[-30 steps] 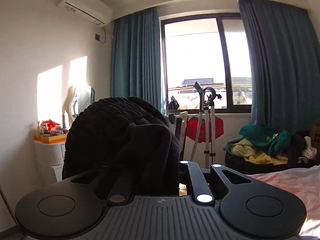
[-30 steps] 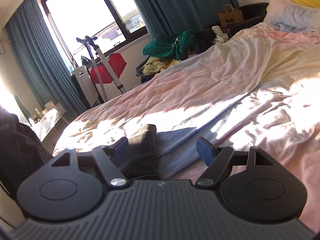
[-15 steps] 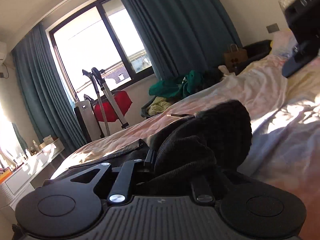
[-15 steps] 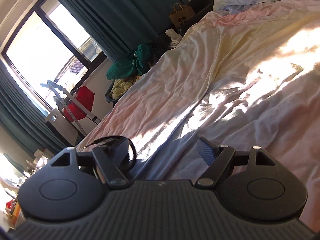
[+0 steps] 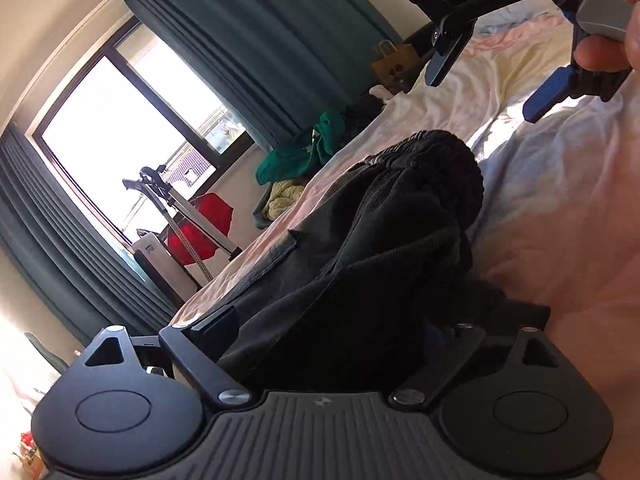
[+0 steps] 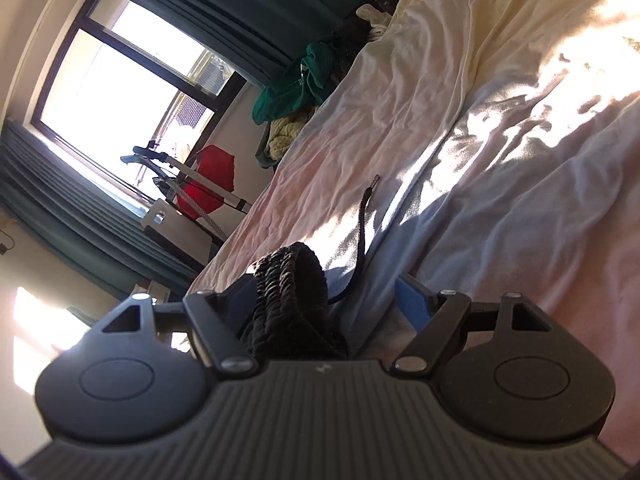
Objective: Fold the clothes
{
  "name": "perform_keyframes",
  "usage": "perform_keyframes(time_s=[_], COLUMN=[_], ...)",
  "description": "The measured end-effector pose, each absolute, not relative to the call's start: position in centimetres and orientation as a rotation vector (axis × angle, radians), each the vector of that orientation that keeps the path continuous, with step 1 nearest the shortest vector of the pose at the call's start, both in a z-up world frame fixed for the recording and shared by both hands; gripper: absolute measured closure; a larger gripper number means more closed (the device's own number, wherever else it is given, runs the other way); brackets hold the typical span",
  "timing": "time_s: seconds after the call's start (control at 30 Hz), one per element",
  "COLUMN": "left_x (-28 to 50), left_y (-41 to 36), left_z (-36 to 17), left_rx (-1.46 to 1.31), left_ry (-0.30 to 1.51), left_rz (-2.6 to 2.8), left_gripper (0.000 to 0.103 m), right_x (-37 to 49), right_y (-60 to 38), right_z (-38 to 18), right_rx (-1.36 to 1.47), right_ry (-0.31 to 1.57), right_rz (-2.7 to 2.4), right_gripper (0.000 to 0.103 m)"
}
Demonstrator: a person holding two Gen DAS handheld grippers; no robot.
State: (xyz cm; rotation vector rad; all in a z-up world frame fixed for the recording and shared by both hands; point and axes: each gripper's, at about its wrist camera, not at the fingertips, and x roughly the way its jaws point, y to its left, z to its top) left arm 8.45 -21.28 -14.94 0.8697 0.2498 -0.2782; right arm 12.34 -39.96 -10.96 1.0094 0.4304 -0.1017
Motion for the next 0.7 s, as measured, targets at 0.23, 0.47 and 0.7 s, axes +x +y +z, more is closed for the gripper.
perform_keyframes(time_s=[0.23,0.47,0.7], left_x=[7.3,8.5,9.8], left_y=[-12.5,-7.7,-6.4], left_z=[-14.4,-13.1,-12.7], left_rx=[0.879,0.653,0.522], left_ry=[0.313,0.388,0.395], left_rz=[-0.161,-0.100,-0.066], left_gripper=[0.011,0.009,0.010], right_x=[13.3,14.9,16.6], right_y=[-37.4,-35.4,-34.0], right_z=[-12.1,-13.5,-14.3], right_rx=[1.083,1.092,1.071], right_ry=[0.538,0.592,0.586], right_rz=[0.033,0.057,0.067], right_gripper=[0.024,0.024,0.025])
